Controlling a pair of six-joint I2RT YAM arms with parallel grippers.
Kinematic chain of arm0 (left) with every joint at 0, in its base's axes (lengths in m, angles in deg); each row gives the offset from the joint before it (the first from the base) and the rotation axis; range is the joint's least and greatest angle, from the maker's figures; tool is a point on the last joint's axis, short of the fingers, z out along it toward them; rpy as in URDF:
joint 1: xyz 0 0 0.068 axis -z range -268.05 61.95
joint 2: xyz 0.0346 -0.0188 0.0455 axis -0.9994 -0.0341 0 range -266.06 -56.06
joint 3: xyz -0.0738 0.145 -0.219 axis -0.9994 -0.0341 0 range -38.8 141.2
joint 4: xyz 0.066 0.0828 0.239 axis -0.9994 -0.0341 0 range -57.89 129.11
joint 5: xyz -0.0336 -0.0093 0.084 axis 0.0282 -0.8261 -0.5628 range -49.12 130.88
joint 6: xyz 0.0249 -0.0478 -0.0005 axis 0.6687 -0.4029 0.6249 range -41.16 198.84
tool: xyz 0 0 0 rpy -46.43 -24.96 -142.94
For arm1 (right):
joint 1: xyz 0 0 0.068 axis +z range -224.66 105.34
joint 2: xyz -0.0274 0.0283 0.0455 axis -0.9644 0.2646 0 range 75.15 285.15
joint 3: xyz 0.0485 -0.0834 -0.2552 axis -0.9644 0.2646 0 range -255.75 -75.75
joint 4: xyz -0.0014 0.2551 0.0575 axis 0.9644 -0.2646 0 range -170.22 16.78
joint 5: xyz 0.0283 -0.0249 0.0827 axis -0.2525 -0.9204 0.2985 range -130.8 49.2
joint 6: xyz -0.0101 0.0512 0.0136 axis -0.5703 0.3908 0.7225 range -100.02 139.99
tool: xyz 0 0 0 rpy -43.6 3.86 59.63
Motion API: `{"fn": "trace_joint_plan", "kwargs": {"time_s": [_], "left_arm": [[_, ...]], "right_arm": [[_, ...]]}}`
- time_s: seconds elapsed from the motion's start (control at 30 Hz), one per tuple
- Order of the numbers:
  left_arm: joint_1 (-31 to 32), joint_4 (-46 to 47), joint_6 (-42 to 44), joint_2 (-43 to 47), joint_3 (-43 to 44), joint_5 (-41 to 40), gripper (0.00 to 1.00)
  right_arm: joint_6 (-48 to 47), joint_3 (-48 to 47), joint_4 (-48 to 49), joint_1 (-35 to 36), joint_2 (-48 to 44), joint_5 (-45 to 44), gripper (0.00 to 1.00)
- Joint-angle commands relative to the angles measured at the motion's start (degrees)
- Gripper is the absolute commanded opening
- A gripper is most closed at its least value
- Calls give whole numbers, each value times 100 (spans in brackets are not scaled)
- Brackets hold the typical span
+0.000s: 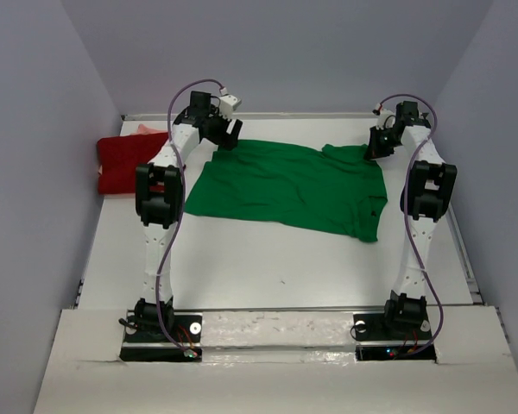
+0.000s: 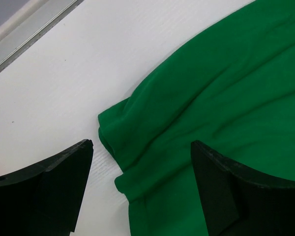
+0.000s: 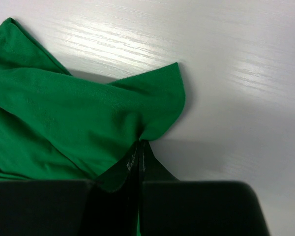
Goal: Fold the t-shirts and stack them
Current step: Flatten out the tshirt
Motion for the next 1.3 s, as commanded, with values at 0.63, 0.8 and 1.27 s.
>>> {"fn": "trace_joint_plan", "kwargs": {"time_s": [0.63, 0.8, 1.27], "left_arm": [[237, 506, 371, -96, -332, -524, 75], [308, 567, 590, -43, -446, -621, 76], [352, 682, 574, -210, -217, -683, 63]], "right_arm": [[-171, 71, -182, -15, -434, -18, 0], [-162, 71, -199, -15, -426, 96, 0], [-206, 80, -217, -15, -408, 132, 0]]}}
